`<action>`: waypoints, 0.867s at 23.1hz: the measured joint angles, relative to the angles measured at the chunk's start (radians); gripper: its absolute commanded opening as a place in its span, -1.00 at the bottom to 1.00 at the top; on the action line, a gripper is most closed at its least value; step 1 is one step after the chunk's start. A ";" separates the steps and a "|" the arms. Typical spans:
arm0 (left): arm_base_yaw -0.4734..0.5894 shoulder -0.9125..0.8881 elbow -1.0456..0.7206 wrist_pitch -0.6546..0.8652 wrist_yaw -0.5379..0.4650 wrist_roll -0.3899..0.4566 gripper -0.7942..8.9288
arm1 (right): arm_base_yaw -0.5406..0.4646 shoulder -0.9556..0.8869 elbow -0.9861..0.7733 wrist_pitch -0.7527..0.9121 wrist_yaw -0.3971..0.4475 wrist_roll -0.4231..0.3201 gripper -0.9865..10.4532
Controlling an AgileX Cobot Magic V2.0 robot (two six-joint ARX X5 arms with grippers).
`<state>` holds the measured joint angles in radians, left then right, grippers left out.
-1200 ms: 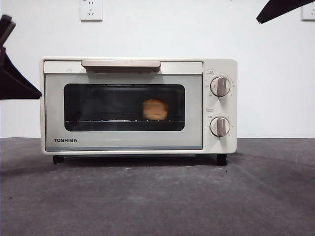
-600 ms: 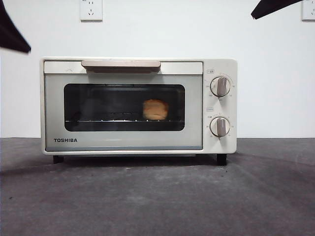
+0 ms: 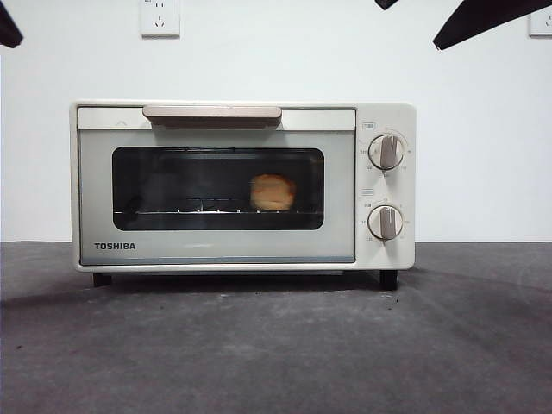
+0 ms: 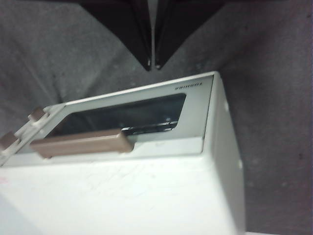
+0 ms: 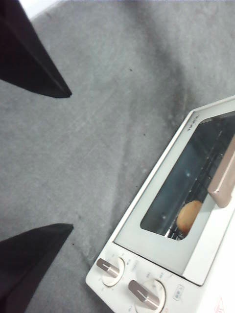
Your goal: The left arm flap open the oven, the right arm pick bread and place it into oven, the left arm flap close the oven
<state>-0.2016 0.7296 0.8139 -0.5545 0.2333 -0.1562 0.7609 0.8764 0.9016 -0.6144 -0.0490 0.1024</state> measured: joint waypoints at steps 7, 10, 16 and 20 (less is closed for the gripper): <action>0.000 -0.004 0.000 -0.046 -0.003 0.021 -0.80 | 0.000 0.003 0.000 0.029 -0.003 0.011 -0.14; 0.000 -0.004 0.000 -0.043 -0.003 0.027 -0.80 | 0.000 0.003 0.000 0.029 -0.003 0.012 -0.51; 0.000 -0.004 0.000 -0.041 -0.003 0.028 -0.80 | 0.000 0.003 0.000 0.030 0.017 0.015 -0.81; 0.000 -0.004 0.000 -0.041 -0.003 0.028 -0.80 | 0.000 0.003 0.000 0.035 0.053 0.017 -0.81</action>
<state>-0.2016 0.7254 0.8139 -0.5957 0.2302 -0.1284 0.7609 0.8795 0.9016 -0.5793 0.0036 0.1196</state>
